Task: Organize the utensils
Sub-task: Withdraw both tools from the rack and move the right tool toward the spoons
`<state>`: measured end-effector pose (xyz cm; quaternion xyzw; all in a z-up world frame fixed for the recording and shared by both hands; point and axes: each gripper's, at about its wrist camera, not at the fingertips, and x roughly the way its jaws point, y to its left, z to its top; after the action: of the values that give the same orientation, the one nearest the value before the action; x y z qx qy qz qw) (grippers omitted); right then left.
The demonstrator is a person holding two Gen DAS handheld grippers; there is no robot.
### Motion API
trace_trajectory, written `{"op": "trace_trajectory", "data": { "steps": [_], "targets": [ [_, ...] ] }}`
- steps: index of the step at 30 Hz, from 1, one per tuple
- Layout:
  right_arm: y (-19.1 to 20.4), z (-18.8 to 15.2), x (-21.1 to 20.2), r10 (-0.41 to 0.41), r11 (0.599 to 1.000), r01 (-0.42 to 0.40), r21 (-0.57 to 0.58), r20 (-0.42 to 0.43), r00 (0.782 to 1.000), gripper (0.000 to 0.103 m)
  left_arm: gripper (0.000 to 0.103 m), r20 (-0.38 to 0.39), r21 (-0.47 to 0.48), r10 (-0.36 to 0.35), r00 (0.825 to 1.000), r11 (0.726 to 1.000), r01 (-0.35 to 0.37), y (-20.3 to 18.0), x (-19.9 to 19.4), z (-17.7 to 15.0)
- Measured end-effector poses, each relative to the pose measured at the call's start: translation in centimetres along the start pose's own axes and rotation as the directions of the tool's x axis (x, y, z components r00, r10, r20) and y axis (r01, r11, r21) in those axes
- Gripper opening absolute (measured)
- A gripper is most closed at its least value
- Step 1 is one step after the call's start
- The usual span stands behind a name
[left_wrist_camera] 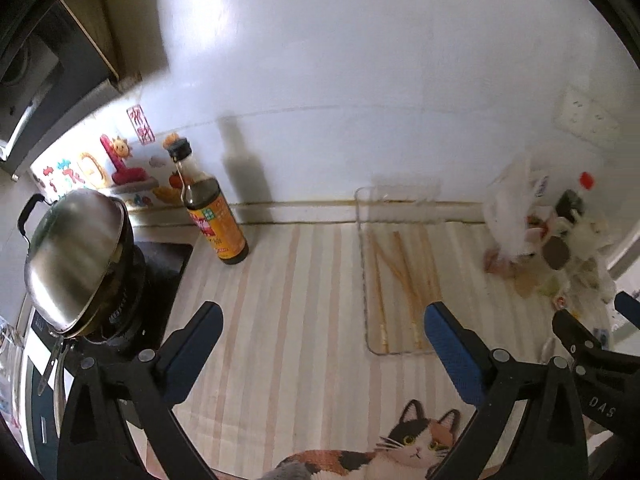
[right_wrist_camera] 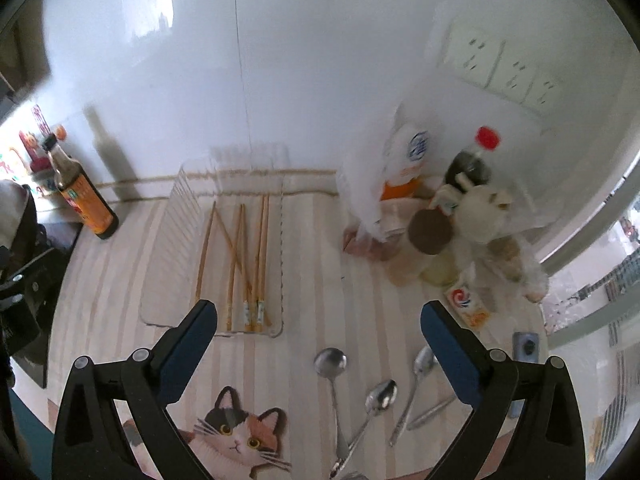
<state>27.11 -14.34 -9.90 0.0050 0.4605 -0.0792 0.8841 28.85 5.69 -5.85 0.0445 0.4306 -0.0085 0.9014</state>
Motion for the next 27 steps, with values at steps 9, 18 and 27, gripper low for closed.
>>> {"op": "trace_trajectory", "data": {
  "steps": [9, 18, 27],
  "targets": [
    [-0.9, -1.7, -6.0, -0.017, 0.999, 0.013, 0.045, 0.086, 0.996, 0.103, 0.103, 0.067, 0.01, -0.054, 0.996, 0.999, 0.054, 0.4, -4.6, -0.7],
    [-2.6, -2.8, -7.3, 0.118, 0.982, -0.141, 0.124, 0.176, 0.977, 0.103, 0.103, 0.09, -0.039, -0.005, 0.996, 0.999, 0.009, 0.2, -4.7, -1.5],
    [-11.6, -7.4, -0.2, 0.112, 0.935, -0.105, 0.339, 0.0, 0.994, 0.101, 0.103, -0.03, 0.055, 0.098, 0.995, 0.994, -0.096, -5.9, 1.3, -4.7]
  ]
}}
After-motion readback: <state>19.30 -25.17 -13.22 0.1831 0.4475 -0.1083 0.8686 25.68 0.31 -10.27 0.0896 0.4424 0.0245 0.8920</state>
